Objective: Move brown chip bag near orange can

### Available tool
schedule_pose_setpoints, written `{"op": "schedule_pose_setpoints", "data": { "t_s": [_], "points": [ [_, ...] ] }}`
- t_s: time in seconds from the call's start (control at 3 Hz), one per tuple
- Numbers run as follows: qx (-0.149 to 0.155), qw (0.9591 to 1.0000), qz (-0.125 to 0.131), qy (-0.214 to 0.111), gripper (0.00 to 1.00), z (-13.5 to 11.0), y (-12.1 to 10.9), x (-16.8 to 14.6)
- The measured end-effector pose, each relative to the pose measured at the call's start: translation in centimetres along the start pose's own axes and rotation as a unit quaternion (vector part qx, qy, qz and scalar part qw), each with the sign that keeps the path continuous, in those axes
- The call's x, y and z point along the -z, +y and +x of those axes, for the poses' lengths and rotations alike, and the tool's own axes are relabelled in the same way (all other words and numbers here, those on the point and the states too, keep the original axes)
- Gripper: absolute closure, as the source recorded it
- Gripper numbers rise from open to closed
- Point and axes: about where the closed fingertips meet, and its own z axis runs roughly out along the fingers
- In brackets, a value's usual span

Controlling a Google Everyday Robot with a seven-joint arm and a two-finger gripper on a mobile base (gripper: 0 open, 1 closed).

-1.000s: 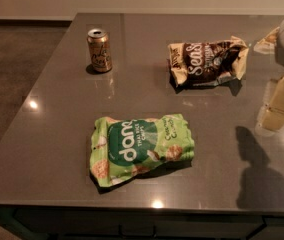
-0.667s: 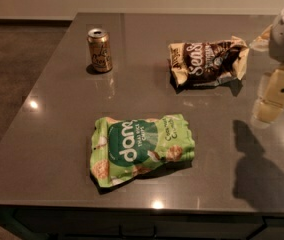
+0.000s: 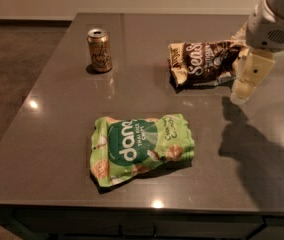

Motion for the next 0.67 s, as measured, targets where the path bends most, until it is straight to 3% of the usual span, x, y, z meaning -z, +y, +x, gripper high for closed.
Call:
{"op": "schedule_pose_setpoints", "data": {
  "t_s": [0.67],
  "points": [
    [0.003, 0.9991, 0.038, -0.02, 0.0, -1.5, -7.8, -4.2]
  ]
}}
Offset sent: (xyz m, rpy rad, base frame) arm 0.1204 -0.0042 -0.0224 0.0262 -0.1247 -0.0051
